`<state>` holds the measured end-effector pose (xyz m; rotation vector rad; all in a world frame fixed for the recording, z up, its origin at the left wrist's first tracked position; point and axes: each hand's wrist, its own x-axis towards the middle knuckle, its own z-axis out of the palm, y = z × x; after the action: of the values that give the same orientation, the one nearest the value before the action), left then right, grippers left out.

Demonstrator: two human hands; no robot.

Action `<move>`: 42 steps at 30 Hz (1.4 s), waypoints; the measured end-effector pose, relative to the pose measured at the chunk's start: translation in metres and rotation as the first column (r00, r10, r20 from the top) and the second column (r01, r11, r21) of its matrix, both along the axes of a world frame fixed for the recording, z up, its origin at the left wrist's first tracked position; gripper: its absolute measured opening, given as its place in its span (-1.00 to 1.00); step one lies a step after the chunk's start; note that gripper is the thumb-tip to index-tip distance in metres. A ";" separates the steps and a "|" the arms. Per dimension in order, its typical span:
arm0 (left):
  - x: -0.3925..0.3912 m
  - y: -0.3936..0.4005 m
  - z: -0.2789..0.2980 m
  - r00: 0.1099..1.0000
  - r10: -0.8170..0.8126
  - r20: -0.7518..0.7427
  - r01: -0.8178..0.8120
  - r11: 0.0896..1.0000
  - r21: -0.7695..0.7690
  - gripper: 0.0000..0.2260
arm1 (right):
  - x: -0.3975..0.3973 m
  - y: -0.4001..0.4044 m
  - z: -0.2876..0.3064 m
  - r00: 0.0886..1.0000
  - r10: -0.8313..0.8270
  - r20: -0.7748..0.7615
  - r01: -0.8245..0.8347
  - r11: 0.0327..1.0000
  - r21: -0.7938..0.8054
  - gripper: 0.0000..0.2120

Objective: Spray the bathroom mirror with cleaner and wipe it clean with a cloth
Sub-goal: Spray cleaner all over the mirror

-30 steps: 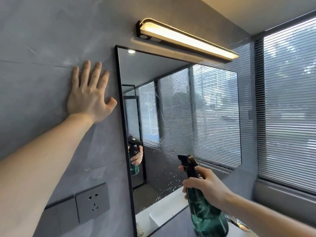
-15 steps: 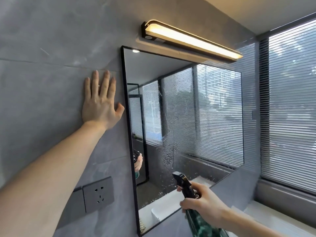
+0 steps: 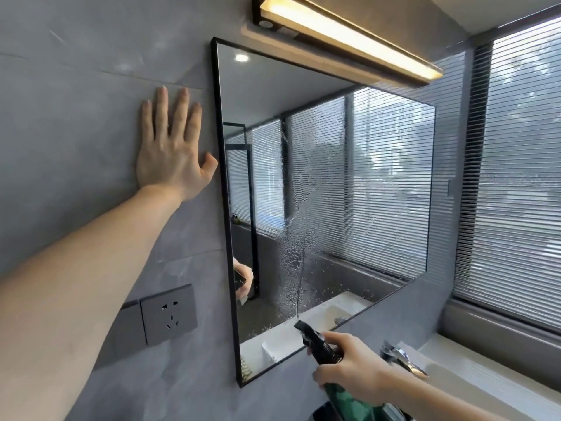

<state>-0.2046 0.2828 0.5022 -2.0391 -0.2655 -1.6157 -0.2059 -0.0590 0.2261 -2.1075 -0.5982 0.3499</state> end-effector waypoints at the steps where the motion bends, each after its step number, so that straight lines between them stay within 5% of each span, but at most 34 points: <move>1: 0.000 -0.001 0.000 1.000 -0.003 -0.001 0.003 1.000 -0.001 -0.21 | -0.001 0.003 0.000 1.000 0.016 -0.002 -0.016 1.000 -0.008 -0.60; 6: -0.003 -0.002 0.001 1.000 -0.011 -0.005 0.011 1.000 -0.005 -0.22 | -0.003 0.012 -0.001 0.999 0.032 -0.018 -0.032 0.999 -0.018 -0.63; 12: -0.001 -0.002 0.002 1.000 0.002 -0.004 -0.002 1.000 -0.001 -0.21 | 0.004 0.016 0.030 1.000 -0.020 0.021 0.016 0.981 0.192 -0.48; 21: -0.002 -0.002 0.001 1.000 0.012 -0.002 -0.012 1.000 -0.003 -0.22 | -0.006 0.027 0.129 0.987 -0.035 0.157 -0.035 0.906 0.422 -0.71; 27: -0.004 -0.002 0.002 0.999 0.049 -0.011 -0.049 0.999 -0.012 -0.22 | 0.004 0.035 0.175 0.982 -0.020 0.185 -0.090 0.818 0.568 -0.52; 33: -0.004 -0.004 0.002 1.000 0.017 -0.025 -0.018 1.000 -0.016 -0.23 | 0.009 0.041 0.217 0.977 0.017 0.212 -0.146 0.779 0.610 -0.73; 38: -0.001 -0.003 0.002 1.000 -0.003 -0.012 0.003 1.000 0.002 -0.23 | 0.019 0.029 0.215 0.985 -0.032 0.169 -0.090 0.740 0.667 -0.61; 42: 0.000 -0.002 0.001 1.000 -0.010 -0.003 0.010 1.000 0.012 -0.23 | 0.044 0.005 0.209 0.979 -0.178 0.096 0.057 0.698 0.713 -0.72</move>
<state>-0.2050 0.2811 0.5037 -2.0368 -0.2438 -1.6162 -0.1622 -0.0542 0.4352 -1.4058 -0.5656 -0.1294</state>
